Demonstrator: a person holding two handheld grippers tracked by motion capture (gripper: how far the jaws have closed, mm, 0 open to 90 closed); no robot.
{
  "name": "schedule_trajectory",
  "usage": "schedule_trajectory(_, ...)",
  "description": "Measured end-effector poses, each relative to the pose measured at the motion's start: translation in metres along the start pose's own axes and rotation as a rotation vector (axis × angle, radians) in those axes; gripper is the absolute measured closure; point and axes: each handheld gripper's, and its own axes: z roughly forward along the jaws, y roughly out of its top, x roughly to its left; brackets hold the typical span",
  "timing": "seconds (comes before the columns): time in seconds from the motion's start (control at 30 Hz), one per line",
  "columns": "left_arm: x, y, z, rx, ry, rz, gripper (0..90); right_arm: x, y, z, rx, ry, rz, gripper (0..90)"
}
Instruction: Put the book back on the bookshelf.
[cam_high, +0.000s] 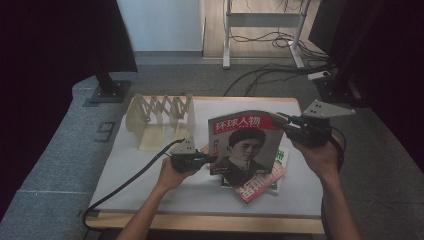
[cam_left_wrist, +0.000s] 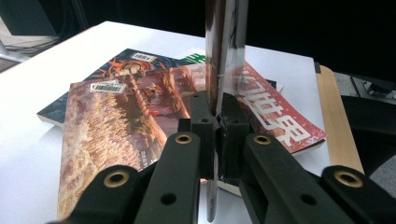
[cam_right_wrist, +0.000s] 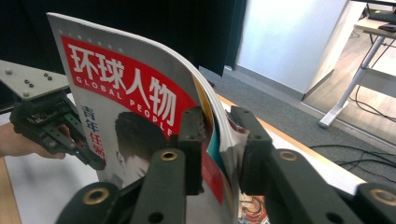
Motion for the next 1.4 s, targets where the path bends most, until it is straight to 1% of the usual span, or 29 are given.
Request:
schedule_trajectory(0.03,0.0,0.0,0.0,0.002,-0.004,0.0,86.3,0.0,-0.002,0.0,0.003,-0.002,-0.002,72.0)
schedule_trajectory(0.1,-0.002,0.002,0.0,0.016,0.002,0.016,85.9,0.0,-0.004,0.001,0.006,-0.001,0.001,73.6)
schedule_trajectory(0.13,-0.002,0.002,0.0,0.016,0.002,0.016,85.6,0.0,-0.004,0.001,0.006,-0.001,0.001,73.6)
schedule_trajectory(0.2,-0.004,0.005,0.0,0.03,0.015,0.039,84.2,-0.001,-0.006,0.0,0.0,0.009,0.005,77.5)
schedule_trajectory(0.3,-0.007,0.01,0.001,0.052,0.031,0.068,82.7,0.0,-0.006,0.0,-0.004,0.012,0.006,79.4)
schedule_trajectory(0.43,-0.007,0.011,0.001,0.053,0.027,0.063,81.5,0.002,-0.006,0.0,-0.009,0.012,0.0,80.9)
schedule_trajectory(0.57,-0.007,0.013,0.0,0.047,0.014,0.061,80.2,0.004,-0.007,-0.002,-0.013,0.012,-0.004,82.0)
schedule_trajectory(0.67,-0.008,0.018,0.0,0.043,0.007,0.069,78.0,0.005,-0.007,-0.003,-0.015,0.01,-0.01,82.8)
schedule_trajectory(0.8,-0.01,0.026,-0.001,0.036,0.006,0.073,77.5,0.006,-0.008,-0.006,-0.016,0.011,-0.013,82.8)
schedule_trajectory(0.83,-0.01,0.028,-0.001,0.037,0.007,0.072,76.8,0.005,-0.008,-0.006,-0.016,0.012,-0.013,82.7)
schedule_trajectory(0.87,-0.01,0.031,0.0,0.035,0.002,0.048,74.8,0.005,-0.008,-0.007,-0.018,0.014,-0.014,82.7)
schedule_trajectory(0.9,-0.01,0.031,0.0,0.035,0.002,0.048,72.7,0.005,-0.008,-0.007,-0.018,0.014,-0.014,82.7)
schedule_trajectory(0.93,-0.009,0.033,0.0,0.031,-0.009,0.023,72.7,0.005,-0.009,-0.007,-0.019,0.014,-0.013,82.6)
schedule_trajectory(0.97,-0.008,0.035,0.0,0.031,-0.017,0.001,69.6,0.005,-0.009,-0.007,-0.019,0.014,-0.013,82.5)
schedule_trajectory(1.0,-0.007,0.038,0.0,0.032,-0.016,-0.007,68.3,0.005,-0.009,-0.007,-0.019,0.014,-0.013,82.4)
schedule_trajectory(1.03,-0.007,0.04,0.0,0.039,-0.015,-0.006,67.4,0.005,-0.009,-0.007,-0.02,0.014,-0.013,82.0)
schedule_trajectory(1.07,-0.007,0.044,-0.001,0.03,-0.011,-0.003,66.9,0.005,-0.009,-0.007,-0.021,0.014,-0.014,81.9)
schedule_trajectory(1.1,-0.007,0.044,-0.001,0.03,-0.011,-0.003,66.2,0.005,-0.009,-0.007,-0.021,0.014,-0.014,81.9)
schedule_trajectory(1.13,-0.007,0.047,-0.003,0.027,-0.012,-0.007,66.2,0.005,-0.009,-0.007,-0.022,0.014,-0.013,81.8)
schedule_trajectory(1.17,-0.007,0.05,-0.004,0.022,-0.007,-0.002,66.1,0.005,-0.01,-0.008,-0.022,0.016,-0.012,81.7)
schedule_trajectory(1.2,-0.008,0.057,-0.006,0.019,-0.002,0.006,65.4,0.004,-0.01,-0.008,-0.023,0.016,-0.01,81.5)
schedule_trajectory(1.23,-0.008,0.057,-0.006,0.019,-0.002,0.006,65.5,0.004,-0.01,-0.008,-0.023,0.016,-0.01,81.5)
schedule_trajectory(1.27,-0.008,0.06,-0.007,0.011,-0.001,0.011,65.3,0.004,-0.01,-0.008,-0.023,0.017,-0.01,81.5)
schedule_trajectory(1.3,-0.008,0.064,-0.008,0.008,-0.003,0.009,65.3,0.004,-0.01,-0.008,-0.023,0.017,-0.01,81.5)
schedule_trajectory(1.33,-0.008,0.071,-0.01,0.009,-0.004,0.016,65.5,0.005,-0.01,-0.008,-0.02,0.018,-0.009,81.4)
schedule_trajectory(1.4,-0.008,0.079,-0.011,0.012,-0.011,0.012,65.3,0.005,-0.009,-0.008,-0.019,0.017,-0.009,81.4)
